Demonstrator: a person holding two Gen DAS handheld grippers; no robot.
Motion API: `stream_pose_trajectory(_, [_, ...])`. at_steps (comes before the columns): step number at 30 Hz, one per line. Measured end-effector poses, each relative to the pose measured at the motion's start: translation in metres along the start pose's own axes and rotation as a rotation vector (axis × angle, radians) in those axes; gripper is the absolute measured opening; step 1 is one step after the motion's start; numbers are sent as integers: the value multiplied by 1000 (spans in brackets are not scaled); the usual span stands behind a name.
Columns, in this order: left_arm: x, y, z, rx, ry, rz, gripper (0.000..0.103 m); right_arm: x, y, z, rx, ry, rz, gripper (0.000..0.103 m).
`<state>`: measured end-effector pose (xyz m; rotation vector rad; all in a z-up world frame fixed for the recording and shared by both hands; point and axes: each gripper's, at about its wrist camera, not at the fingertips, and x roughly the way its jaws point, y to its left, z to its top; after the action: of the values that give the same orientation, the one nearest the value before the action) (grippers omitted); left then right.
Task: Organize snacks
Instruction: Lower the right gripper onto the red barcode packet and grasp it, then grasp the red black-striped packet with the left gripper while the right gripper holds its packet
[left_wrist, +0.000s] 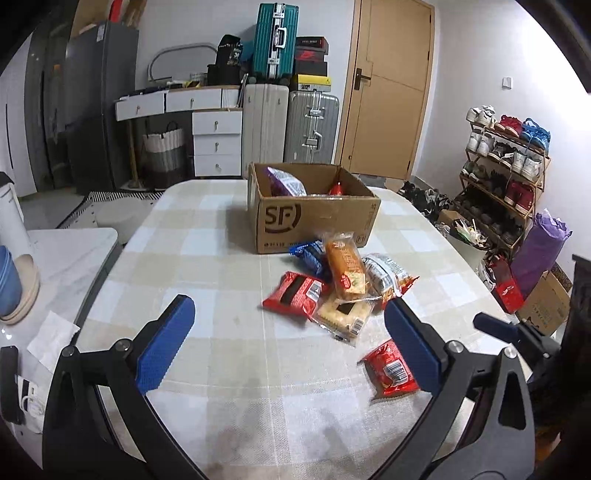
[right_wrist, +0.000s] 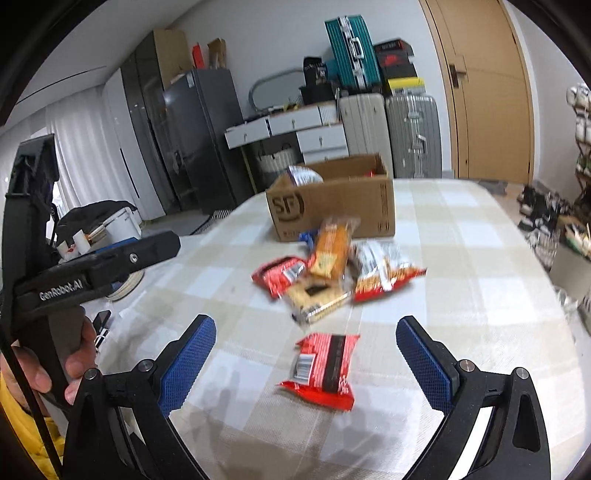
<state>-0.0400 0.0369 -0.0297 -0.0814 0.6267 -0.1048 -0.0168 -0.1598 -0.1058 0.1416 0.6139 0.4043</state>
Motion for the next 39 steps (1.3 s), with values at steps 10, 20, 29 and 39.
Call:
stream_pose_trajectory(10, [47, 5, -14, -23, 71, -2, 102, 46, -13, -14, 36, 122, 3, 100])
stream_pose_trajectory(20, [88, 16, -23, -61, 128, -8, 102, 75, -18, -20, 30, 202, 21, 79])
stream_pose_trajectory(29, [106, 24, -29, -91, 161, -6, 102, 89, -18, -24, 19, 255, 16, 45])
stream_pose_trajectory(39, [116, 23, -26, -70, 182, -1, 102, 73, -26, -11, 40, 171, 44, 45])
